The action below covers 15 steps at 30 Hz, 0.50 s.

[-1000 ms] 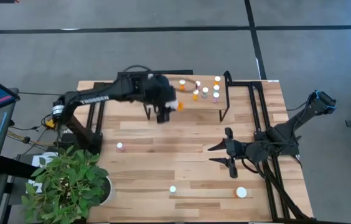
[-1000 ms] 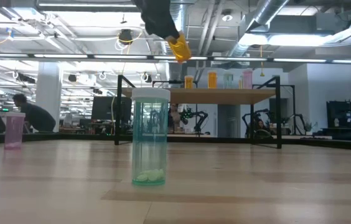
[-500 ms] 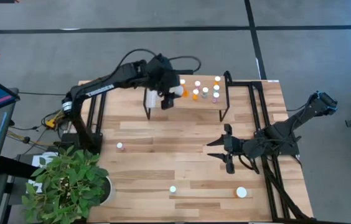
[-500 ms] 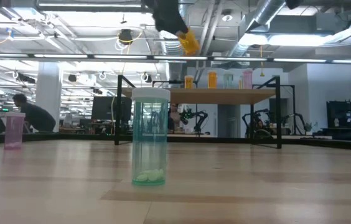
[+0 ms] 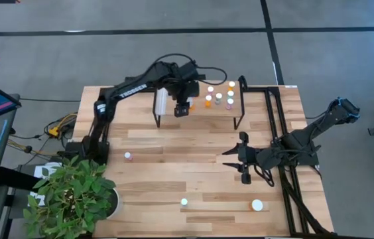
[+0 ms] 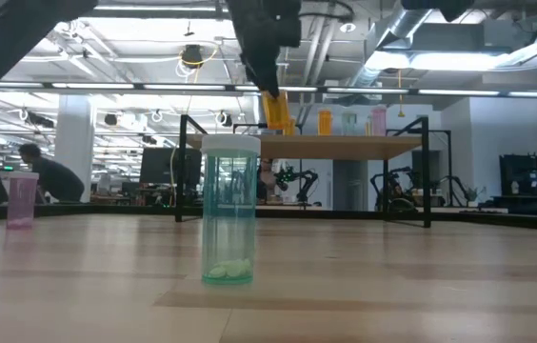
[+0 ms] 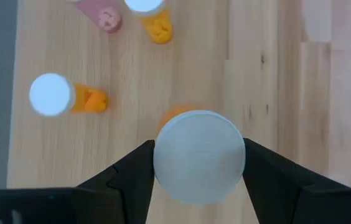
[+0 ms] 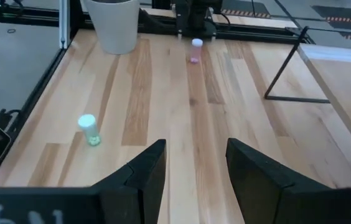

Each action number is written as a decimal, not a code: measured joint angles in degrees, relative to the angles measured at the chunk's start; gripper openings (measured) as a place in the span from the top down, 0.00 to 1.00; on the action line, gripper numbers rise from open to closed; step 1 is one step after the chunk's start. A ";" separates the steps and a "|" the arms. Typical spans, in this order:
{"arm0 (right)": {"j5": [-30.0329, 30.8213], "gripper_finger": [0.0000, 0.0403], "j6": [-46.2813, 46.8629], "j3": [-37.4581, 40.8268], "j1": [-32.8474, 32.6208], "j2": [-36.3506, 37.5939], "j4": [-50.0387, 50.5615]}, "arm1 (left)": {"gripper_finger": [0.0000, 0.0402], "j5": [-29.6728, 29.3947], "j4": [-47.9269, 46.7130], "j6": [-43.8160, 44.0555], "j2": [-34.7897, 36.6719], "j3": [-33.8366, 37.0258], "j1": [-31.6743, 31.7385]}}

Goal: Pick and place medicine bottles onto shelf by color
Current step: Put the left big orange pill bottle on the shelf

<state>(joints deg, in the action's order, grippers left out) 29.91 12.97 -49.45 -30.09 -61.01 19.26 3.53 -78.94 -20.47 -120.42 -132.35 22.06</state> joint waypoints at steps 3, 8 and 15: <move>-0.02 0.53 -0.63 0.02 0.29 0.00 0.64 | 0.50 0.71 0.36 -0.07 -1.65 0.09 1.05; -0.02 0.53 -1.62 0.02 0.33 0.00 0.86 | 0.50 4.49 3.89 -0.48 -2.58 0.07 2.55; -0.02 0.53 -1.61 0.02 1.22 0.00 1.54 | 0.50 5.11 5.30 -0.68 -2.67 0.11 3.08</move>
<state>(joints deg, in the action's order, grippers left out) 29.89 11.35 -49.43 -28.87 -61.01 20.80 8.64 -73.63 -21.14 -123.09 -132.25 25.15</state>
